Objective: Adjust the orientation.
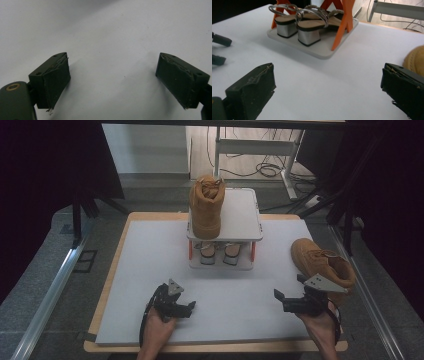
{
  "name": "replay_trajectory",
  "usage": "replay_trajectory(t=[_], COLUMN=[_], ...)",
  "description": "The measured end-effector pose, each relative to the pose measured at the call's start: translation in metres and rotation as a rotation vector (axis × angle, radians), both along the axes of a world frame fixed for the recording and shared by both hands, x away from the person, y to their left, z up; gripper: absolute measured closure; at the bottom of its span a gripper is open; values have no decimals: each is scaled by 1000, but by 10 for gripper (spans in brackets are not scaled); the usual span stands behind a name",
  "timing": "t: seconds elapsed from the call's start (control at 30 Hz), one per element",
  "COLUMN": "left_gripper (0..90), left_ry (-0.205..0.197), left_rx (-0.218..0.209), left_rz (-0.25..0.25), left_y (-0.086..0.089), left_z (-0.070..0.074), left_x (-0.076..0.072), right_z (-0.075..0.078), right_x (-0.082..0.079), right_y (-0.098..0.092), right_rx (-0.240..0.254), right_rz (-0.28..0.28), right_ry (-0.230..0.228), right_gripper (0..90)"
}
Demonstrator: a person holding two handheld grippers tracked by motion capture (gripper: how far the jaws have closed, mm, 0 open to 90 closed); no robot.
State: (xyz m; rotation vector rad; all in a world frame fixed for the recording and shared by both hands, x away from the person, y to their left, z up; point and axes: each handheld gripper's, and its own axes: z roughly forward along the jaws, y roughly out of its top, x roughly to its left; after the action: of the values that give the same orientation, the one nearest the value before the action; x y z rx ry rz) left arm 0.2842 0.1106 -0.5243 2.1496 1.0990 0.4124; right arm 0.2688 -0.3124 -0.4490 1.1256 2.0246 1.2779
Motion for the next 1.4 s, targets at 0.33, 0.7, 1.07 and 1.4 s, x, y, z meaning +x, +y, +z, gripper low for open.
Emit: replay_trajectory(t=[0.33,0.7,1.07,1.4], left_gripper=[116,117,117,117], left_ry=[0,0,0,-1], left_rx=[0,1,1,0], left_rz=[0,0,0,0], left_y=[0,0,0,0], left_z=[0,0,0,0], left_x=[0,0,0,0], right_z=[-12,-17,-22,-23], right_x=[-20,-46,-65,-60], right_y=[-25,-54,-86,-111], right_rx=[-16,-9,28,42], right_rz=[-61,-172,-284,-361], right_ry=[1,-32,-42,-58], right_gripper=[0,0,0,0])
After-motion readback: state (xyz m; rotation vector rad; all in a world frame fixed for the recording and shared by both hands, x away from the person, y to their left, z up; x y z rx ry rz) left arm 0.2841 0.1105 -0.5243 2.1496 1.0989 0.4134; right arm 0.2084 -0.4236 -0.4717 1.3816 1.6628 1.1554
